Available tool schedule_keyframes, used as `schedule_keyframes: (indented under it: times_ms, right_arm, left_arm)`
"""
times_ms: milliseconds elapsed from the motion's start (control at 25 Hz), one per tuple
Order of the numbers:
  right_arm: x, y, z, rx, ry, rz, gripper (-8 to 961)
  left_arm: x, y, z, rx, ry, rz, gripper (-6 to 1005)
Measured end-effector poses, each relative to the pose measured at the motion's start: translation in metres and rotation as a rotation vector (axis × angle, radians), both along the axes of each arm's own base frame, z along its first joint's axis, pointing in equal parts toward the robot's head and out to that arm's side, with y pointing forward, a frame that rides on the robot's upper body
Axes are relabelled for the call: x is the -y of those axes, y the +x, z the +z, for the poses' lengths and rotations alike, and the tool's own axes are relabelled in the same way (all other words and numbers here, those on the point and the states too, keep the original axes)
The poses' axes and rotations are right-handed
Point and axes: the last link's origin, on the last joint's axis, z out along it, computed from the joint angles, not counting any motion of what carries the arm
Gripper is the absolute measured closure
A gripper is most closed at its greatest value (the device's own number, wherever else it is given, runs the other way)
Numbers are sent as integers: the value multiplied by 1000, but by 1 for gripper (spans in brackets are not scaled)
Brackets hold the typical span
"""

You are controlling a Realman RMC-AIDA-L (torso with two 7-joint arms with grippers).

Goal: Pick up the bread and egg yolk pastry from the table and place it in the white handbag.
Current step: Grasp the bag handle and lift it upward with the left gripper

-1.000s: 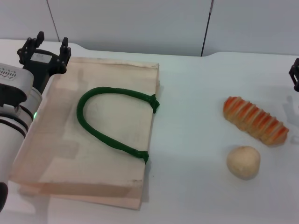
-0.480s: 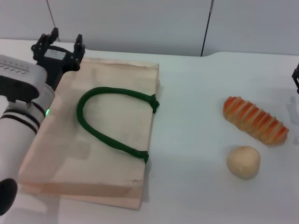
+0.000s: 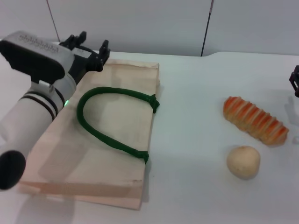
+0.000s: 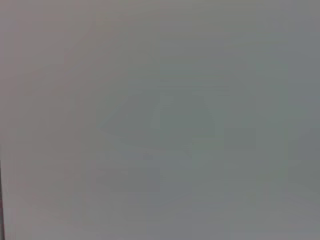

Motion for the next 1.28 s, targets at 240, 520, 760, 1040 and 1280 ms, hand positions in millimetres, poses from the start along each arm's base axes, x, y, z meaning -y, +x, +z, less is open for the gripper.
schedule_keyframes:
  times_ms: [240,520,760,1040,1280]
  right_arm:
    - [-1,2,0,7,-12,-7,152]
    - [-4,0,-2,6,-26,-8,152]
    - [-6,-2,-3,6,-29,-4,152]
    - [-10,-5,-6,6,-52,-4,152]
    - [-11,-6,-6,7,-59,-4,152]
  left_arm:
    - [-3,13,9,-5,-74,42,463]
    - [4,31,26,4,-126,53,472]
    - [5,40,39,45,-206,88,497]
    - [6,45,55,131,-315,161,518]
    - [3,48,70,162,-383,224,511]
